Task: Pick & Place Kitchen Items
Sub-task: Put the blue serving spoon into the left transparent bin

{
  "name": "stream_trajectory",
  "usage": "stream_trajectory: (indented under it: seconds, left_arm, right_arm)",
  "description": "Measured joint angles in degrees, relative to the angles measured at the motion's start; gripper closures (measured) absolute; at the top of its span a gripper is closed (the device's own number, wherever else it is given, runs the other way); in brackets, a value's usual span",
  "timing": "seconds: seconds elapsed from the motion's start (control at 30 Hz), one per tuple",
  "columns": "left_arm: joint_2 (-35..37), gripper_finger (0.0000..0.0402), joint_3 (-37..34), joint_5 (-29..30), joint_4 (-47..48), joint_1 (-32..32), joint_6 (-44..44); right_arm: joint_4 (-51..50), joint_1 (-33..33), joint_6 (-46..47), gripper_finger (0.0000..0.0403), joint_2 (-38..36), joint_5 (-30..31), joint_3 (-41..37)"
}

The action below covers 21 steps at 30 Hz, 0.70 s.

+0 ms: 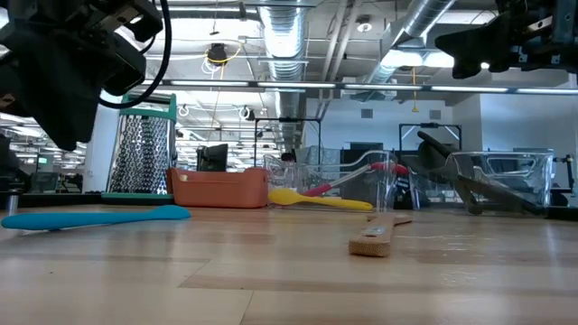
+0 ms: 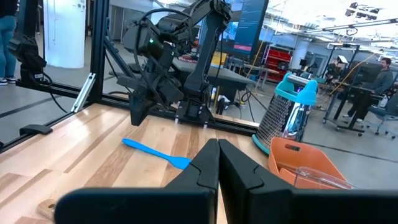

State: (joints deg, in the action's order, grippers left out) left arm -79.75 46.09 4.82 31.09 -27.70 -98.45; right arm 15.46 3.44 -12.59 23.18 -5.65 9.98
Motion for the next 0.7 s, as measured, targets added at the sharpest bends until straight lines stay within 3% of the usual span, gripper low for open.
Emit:
stream_trajectory:
  seconds: [0.23, 0.7]
  left_arm:
    - [-6.7, 0.0302, 0.0, 2.7, -0.7, 0.7, -1.0]
    - [-15.4, 0.0298, 0.3, 3.3, -1.2, 3.3, 2.0]
  right_arm:
    - [-0.1, 0.0, -1.5, 0.0403, 0.0, 0.0, 0.0]
    - [-0.1, 0.1, -2.6, 0.0403, 0.0, 2.1, 0.0]
